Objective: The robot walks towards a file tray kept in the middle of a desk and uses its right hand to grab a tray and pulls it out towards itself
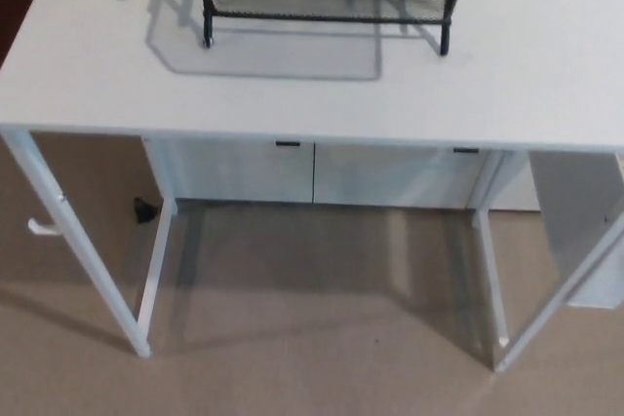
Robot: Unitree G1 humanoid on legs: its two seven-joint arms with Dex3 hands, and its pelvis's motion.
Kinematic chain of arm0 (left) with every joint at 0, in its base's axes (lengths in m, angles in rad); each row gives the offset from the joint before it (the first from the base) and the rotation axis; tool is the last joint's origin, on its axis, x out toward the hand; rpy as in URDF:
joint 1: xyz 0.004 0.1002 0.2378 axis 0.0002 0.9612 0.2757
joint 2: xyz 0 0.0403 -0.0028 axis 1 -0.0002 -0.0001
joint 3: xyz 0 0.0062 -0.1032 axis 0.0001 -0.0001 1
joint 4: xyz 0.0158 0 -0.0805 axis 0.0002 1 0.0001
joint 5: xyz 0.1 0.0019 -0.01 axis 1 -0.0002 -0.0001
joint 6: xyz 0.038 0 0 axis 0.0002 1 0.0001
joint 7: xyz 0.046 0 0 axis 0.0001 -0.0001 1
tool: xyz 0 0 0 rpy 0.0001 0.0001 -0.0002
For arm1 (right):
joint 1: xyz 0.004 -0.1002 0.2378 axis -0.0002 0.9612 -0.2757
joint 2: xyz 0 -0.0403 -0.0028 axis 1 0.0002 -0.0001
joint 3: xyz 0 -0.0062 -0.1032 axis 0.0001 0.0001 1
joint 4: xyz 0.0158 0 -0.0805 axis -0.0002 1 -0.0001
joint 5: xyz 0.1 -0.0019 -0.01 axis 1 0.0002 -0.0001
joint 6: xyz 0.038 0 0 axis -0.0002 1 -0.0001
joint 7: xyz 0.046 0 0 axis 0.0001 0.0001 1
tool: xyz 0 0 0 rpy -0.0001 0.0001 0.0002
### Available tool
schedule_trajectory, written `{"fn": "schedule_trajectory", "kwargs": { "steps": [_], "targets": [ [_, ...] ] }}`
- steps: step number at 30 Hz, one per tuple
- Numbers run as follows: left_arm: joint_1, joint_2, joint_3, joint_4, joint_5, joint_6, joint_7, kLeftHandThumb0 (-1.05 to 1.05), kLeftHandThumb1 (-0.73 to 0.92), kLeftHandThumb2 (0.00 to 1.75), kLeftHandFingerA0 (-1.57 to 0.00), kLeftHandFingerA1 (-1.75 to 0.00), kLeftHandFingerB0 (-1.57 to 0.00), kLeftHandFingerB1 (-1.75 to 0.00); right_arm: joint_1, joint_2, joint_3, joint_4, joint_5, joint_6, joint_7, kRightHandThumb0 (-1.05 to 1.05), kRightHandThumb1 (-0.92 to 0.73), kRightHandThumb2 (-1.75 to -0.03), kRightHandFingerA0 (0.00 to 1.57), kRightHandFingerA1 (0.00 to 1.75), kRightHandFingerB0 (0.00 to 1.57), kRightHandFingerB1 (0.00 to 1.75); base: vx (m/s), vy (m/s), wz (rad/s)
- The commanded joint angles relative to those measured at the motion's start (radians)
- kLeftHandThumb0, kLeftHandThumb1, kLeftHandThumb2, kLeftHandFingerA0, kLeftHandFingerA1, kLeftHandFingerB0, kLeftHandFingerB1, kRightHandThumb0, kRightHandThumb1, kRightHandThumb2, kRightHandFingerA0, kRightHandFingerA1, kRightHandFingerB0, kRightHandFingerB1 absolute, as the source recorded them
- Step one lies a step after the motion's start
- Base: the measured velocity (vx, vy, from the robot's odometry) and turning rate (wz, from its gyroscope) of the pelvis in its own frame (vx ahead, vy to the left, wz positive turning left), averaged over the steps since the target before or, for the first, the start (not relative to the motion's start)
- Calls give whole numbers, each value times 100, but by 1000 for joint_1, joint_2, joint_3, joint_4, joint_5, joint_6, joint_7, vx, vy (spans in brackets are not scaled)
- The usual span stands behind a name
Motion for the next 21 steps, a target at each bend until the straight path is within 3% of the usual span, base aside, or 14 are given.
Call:
{"fn": "schedule_trajectory", "kwargs": {
  "steps": [1,4,5,14,15,21],
  "targets": [
    [-11,12,2,22,4,-28,1,-52,49,85,-25,-51,-23,-48,-3,-5,-6,1,7,-11,0,-47,-76,-62,33,38,26,34,145,-65,9],
    [-13,15,4,18,1,-34,-2,-52,49,85,-25,-50,-24,-49,-3,-1,-5,-13,8,6,2,-48,-76,-62,33,38,26,34,122,-130,7],
    [-15,17,2,23,3,-36,-3,-48,68,60,-32,-39,-33,-38,-2,0,-5,-16,8,7,2,-48,-75,-62,33,38,26,34,163,-186,17],
    [0,26,-5,-9,15,-17,0,-48,69,60,-32,-38,-33,-37,-6,1,0,2,-2,-11,-4,-46,-75,-62,34,38,26,34,224,-144,5],
    [-8,25,-5,5,13,-23,-1,-55,50,85,-27,-50,-25,-48,-4,0,4,-7,-11,-7,-12,-46,-76,-62,34,38,26,34,178,4,-8],
    [-8,26,-7,-16,20,-9,7,-54,50,85,-30,-52,-24,-48,-12,0,6,-2,-9,-6,-9,-47,-76,-62,35,39,27,34,227,98,-13]
  ]
}}
